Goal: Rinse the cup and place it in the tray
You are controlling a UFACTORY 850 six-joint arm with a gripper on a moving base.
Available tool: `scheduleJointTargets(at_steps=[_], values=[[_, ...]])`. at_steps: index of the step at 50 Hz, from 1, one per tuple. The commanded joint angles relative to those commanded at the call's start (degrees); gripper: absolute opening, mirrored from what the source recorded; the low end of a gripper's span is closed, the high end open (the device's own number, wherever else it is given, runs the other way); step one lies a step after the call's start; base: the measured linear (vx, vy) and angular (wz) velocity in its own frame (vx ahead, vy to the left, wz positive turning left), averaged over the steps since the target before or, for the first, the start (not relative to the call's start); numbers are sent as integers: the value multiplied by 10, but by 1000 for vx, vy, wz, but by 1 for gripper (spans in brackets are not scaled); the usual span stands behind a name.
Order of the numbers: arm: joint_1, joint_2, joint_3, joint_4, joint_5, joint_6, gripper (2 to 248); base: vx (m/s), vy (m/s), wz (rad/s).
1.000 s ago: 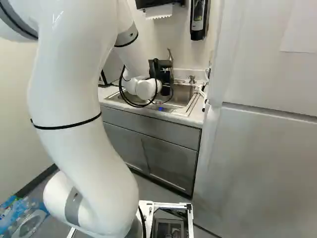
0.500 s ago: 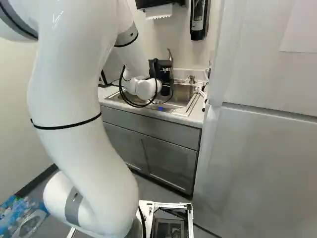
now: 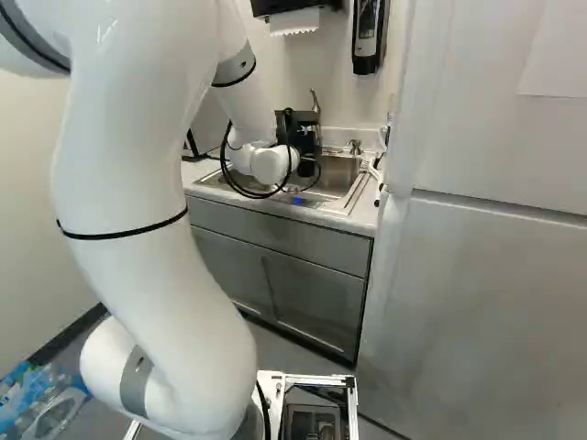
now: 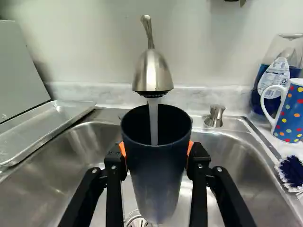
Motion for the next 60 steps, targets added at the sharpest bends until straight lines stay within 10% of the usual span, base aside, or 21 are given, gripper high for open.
scheduleJointTargets(at_steps=[60], values=[[0, 0, 0, 0, 0, 0, 126, 0, 0, 0]])
